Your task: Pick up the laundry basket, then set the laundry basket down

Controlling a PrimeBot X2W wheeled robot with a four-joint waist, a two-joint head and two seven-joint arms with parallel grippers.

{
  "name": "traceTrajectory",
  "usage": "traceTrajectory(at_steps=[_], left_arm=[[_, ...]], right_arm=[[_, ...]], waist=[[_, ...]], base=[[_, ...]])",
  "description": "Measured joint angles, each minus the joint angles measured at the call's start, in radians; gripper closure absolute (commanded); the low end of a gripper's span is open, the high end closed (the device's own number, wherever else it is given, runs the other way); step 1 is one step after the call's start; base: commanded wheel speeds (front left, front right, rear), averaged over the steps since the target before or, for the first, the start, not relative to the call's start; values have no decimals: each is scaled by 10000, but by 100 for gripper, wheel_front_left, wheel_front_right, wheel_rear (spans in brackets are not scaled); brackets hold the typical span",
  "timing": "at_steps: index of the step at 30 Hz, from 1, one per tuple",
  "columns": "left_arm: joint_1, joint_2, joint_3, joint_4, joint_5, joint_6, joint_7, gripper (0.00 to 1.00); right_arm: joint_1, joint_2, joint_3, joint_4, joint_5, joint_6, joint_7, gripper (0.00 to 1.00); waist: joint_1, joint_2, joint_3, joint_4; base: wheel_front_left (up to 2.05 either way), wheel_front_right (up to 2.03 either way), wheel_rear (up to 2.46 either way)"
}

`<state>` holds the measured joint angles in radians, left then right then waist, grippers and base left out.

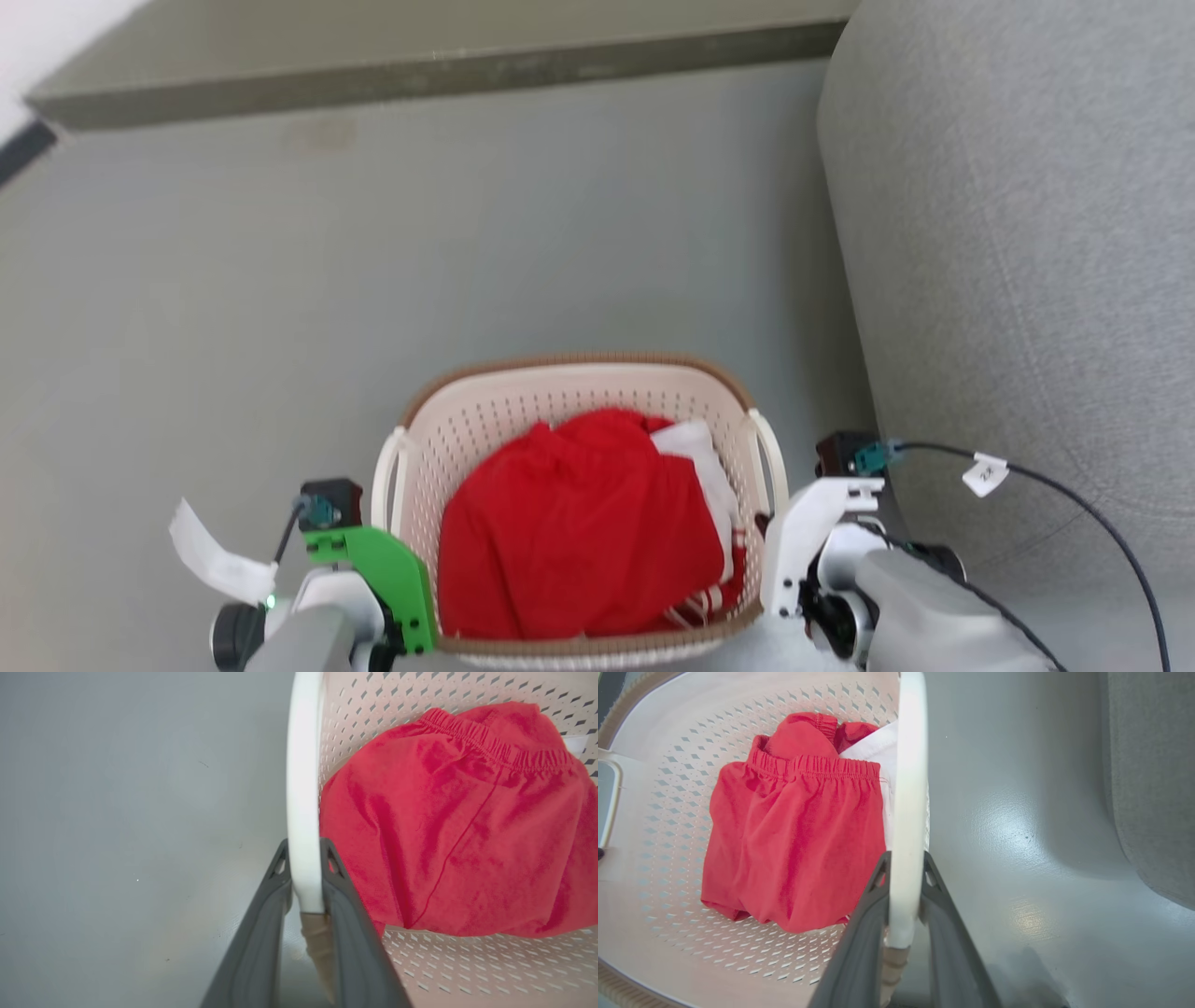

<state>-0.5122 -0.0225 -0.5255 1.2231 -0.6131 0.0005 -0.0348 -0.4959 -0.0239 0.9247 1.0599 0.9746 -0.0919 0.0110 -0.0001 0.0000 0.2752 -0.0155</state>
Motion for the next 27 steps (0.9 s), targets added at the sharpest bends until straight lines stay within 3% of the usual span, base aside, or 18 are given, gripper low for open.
traceTrajectory(at_steps=[15,27], left_arm=[[1081,40,-345,-180,-477,144,259,100],[1386,79,-593,-489,-725,349,341,100]], right_arm=[[994,-10,456,-125,497,-157,288,100],[1172,-31,633,-144,759,-240,295,100]], waist=[[0,0,-1471,-119],[0,0,-1828,-175]], base=[[0,0,0],[0,0,0]])
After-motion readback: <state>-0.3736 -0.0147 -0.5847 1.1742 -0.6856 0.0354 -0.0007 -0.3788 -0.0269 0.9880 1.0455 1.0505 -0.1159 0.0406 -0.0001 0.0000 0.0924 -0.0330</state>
